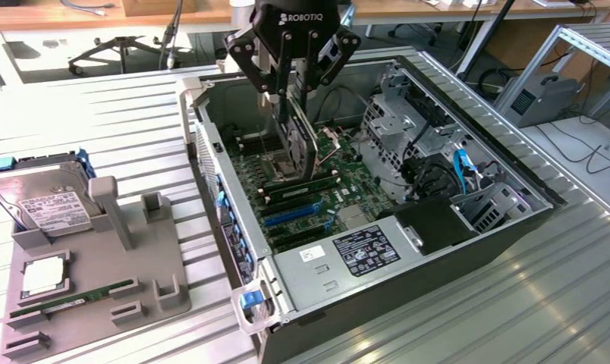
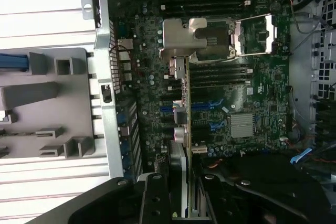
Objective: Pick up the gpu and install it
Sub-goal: 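Pick up the gpu and move the gpu toward the slot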
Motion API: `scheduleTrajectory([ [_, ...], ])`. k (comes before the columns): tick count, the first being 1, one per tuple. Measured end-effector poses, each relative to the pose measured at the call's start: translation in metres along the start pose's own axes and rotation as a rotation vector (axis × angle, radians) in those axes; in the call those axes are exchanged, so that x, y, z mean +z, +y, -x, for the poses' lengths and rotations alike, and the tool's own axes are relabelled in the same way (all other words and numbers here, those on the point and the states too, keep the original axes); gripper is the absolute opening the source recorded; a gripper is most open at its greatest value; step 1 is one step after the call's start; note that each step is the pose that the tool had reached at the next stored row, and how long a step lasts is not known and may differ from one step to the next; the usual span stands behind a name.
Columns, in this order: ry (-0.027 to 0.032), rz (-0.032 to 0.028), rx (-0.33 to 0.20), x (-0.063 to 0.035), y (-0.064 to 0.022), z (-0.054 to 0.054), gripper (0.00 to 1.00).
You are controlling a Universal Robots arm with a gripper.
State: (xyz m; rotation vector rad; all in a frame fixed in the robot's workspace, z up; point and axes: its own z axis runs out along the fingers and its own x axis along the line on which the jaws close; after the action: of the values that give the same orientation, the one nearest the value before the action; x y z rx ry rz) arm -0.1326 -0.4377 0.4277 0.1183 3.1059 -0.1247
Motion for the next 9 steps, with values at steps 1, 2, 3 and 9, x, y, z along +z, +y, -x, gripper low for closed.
scheduleTrajectory([
  [1,-0.0001,-0.0006,0.000,0.0008,0.0002,0.0017,0.27],
  [2,-0.0001,-0.0007,0.000,0.0009,0.0002,0.0020,0.27],
  [3,-0.0001,-0.0008,0.000,0.0010,0.0002,0.0022,0.27],
  [9,-0.0002,-0.0016,0.000,0.0017,0.0004,0.0040,0.27],
])
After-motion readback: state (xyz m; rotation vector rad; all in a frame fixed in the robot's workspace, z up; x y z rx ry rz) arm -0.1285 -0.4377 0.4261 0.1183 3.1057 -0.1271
